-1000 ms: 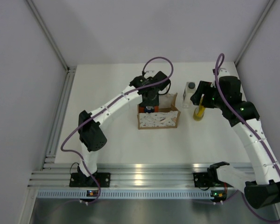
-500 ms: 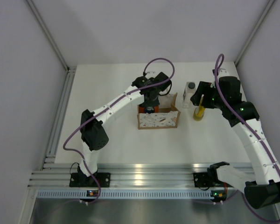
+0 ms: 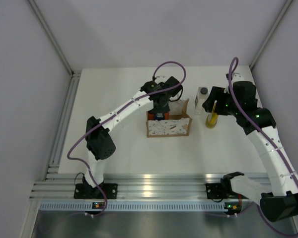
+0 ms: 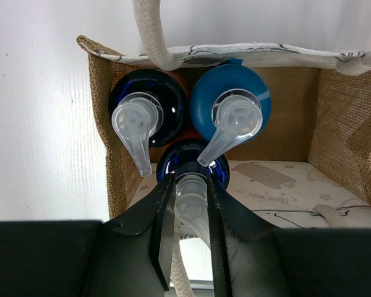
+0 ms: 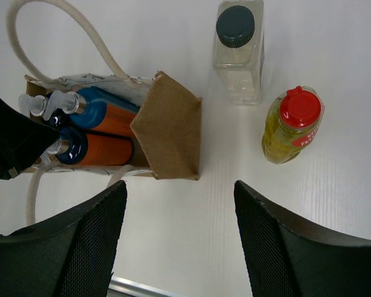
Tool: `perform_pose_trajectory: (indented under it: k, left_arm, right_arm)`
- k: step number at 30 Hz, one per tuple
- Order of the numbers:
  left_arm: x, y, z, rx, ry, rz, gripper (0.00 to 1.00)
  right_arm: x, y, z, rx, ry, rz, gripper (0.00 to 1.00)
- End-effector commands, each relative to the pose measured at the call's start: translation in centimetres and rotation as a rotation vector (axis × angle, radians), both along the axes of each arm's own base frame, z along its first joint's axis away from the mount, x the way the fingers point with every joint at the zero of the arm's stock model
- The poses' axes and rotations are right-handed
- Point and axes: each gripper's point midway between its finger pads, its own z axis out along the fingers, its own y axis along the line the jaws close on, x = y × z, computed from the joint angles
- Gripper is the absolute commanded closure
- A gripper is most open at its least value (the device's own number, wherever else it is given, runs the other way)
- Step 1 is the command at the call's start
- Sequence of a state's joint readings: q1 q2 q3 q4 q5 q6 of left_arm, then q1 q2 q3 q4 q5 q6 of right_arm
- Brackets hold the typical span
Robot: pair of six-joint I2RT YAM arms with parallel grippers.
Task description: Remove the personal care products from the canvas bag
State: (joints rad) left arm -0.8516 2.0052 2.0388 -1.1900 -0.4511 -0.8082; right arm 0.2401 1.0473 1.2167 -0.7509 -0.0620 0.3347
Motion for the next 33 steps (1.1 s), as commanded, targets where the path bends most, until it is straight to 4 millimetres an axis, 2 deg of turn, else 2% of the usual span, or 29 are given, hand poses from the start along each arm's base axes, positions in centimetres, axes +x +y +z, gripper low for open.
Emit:
perform_pose_trajectory:
  k: [1, 8, 17, 33]
  left_arm:
    - [-0.3, 0.2, 1.5, 0.004, -0.012, -0.026, 1.00]
    - [-0.7, -0.4, 3.3, -0.030, -0.015, -0.093, 1.00]
    - [-1.5, 0.9, 5.7, -0.026, -0.044, -0.132, 1.00]
    - [-3.2, 2.1, 12.6, -0.112, -0.128, -0.207, 1.00]
  right_arm:
    - [-0.7, 0.3, 0.5, 0.018, -0.013, 0.016, 0.32]
    - [-0.8, 0.3, 0.4, 0.027, -0.008, 0.011, 0.32]
    - [-0.8, 0.3, 0.7, 0.034, -0.014, 0.006, 0.32]
    - [-0.6, 0.1, 1.0, 0.033, -0.021, -0.013, 0.32]
